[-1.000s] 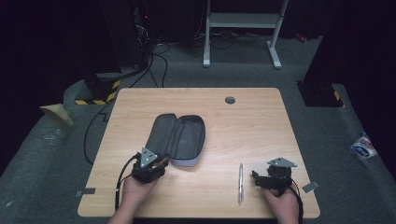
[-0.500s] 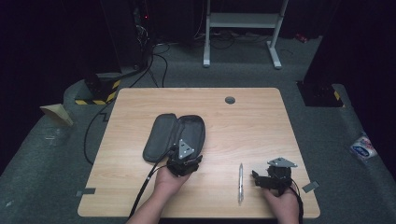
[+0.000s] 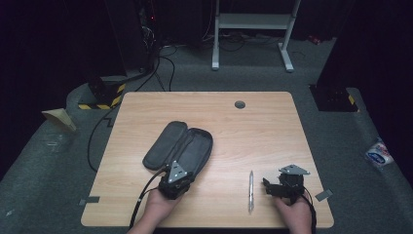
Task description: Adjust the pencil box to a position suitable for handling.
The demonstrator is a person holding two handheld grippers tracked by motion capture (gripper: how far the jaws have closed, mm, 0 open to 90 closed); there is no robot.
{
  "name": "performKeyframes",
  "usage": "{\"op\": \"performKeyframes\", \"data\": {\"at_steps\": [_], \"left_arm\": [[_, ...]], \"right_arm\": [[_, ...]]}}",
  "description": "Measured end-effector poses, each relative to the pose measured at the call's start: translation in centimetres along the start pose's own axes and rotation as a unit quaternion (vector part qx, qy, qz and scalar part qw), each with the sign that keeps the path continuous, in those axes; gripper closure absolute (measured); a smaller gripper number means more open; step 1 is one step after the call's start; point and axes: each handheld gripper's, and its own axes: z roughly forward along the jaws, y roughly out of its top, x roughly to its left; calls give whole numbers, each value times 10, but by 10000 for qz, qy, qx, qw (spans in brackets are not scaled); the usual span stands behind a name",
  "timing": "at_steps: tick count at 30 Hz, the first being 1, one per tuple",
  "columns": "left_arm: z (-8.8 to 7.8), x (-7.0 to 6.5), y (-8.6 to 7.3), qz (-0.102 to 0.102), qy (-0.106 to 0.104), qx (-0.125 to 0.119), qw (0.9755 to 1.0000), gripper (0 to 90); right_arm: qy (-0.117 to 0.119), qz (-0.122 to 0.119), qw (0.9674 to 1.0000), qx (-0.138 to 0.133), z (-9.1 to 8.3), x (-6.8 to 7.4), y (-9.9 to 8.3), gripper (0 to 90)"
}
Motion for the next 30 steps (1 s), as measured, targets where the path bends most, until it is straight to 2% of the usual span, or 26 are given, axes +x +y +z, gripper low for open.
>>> {"op": "performKeyframes", "data": {"at_steps": [2, 5, 9, 12, 15, 16, 17, 19, 22, 24, 26, 27, 28, 29, 30], "left_arm": [[-11, 5, -3, -40, 10, -33, 10000, 783], [-27, 9, -6, 34, 180, -104, 9998, 772], [-38, 17, -14, 79, 369, 13, 9993, 751], [-42, 25, -22, -92, 401, 121, 9991, 731], [-48, 28, -25, -186, 492, 132, 9985, 622], [-57, 24, -22, -151, 528, 6, 9985, 585], [-57, 24, -22, -151, 528, 6, 9985, 561], [-67, 20, -18, -46, 646, -178, 9977, 541], [-73, 25, -19, -201, 828, -271, 9960, 502], [-73, 34, -22, -445, 984, -250, 9938, 489], [-73, 42, -26, -738, 1162, -290, 9901, 470], [-72, 46, -27, -873, 1326, -326, 9868, 462], [-71, 48, -28, -912, 1454, -331, 9846, 446], [-70, 51, -29, -991, 1619, -323, 9813, 427], [-69, 53, -30, -1146, 1694, -292, 9784, 412]], "right_arm": [[-2, -3, 10000, -1, 0, 0, 0, 94], [0, -2, 10000, 0, 0, 0, 0, 94], [-1, -1, 10000, 0, 0, 0, 0, 94], [0, -2, 10000, -1, 0, 0, 0, 94], [-1, -2, 10000, -1, 0, 0, 0, 94], [-1, -1, 10000, -1, 0, 0, 0, 94], [-1, -1, 10000, -1, 0, 0, 0, 94], [-1, -1, 10000, 0, 0, 0, 0, 94], [0, -1, 10000, 0, 0, 0, 0, 94], [4, 1, 10000, 0, 0, 0, 0, 94], [4, 1, 10000, 0, 0, 0, 0, 94], [2, -2, 10000, 0, 0, 0, 0, 94], [-1, -3, 10000, -1, 0, 0, 0, 94], [-1, -2, 10000, 1, 0, 0, 0, 94], [-1, 0, 10000, 0, 0, 0, 0, 94]]}}
